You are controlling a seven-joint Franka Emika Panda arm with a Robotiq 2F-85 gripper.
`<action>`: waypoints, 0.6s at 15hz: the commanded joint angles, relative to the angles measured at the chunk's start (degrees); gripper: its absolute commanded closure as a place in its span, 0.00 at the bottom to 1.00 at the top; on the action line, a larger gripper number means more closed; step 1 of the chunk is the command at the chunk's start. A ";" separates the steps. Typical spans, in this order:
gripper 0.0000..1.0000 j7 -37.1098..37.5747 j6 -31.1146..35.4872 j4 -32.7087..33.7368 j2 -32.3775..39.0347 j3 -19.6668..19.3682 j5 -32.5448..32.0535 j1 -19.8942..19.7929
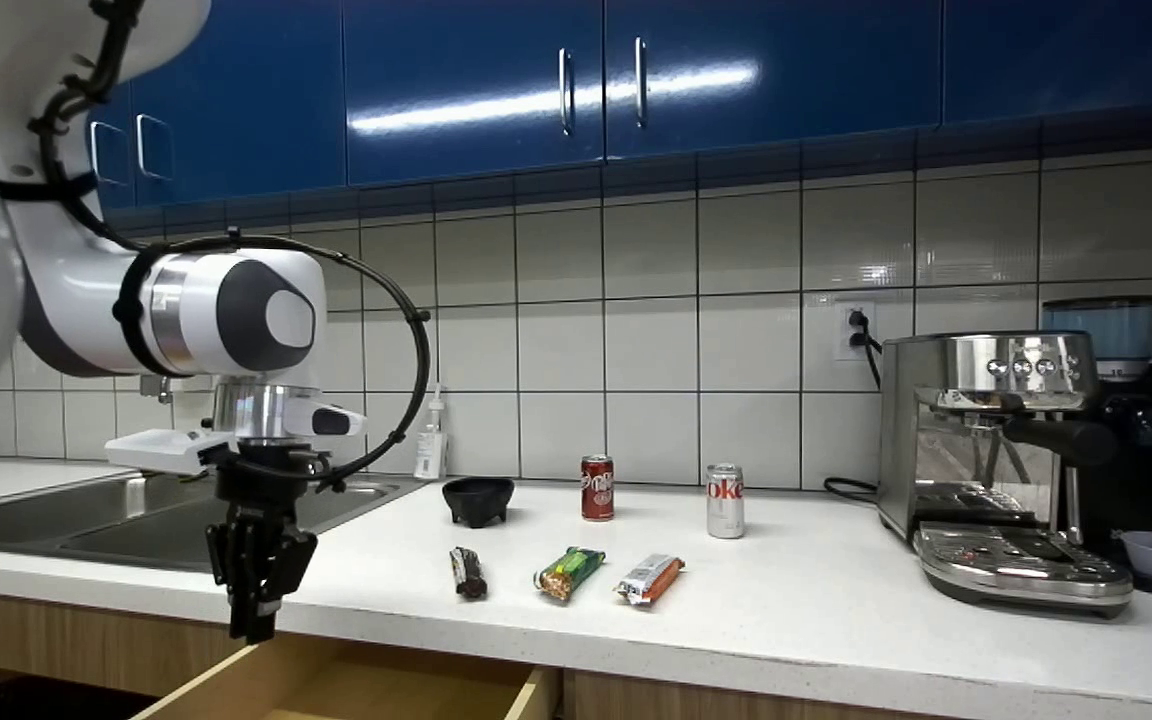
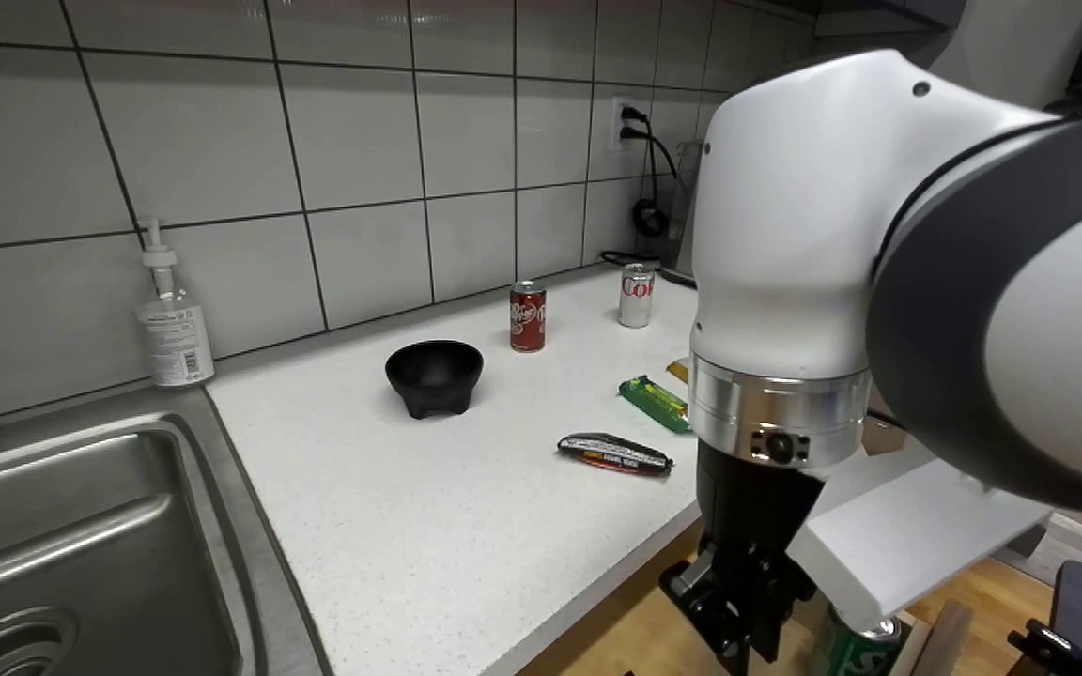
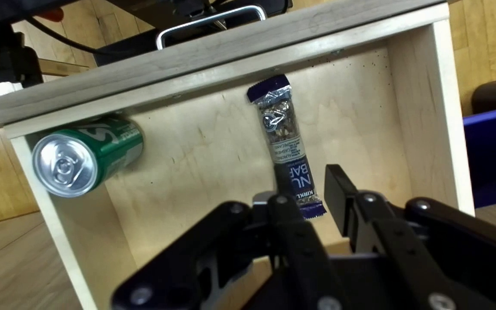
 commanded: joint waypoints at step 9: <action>0.93 -3.51 -3.59 6.17 -0.72 -0.96 -8.35 -5.93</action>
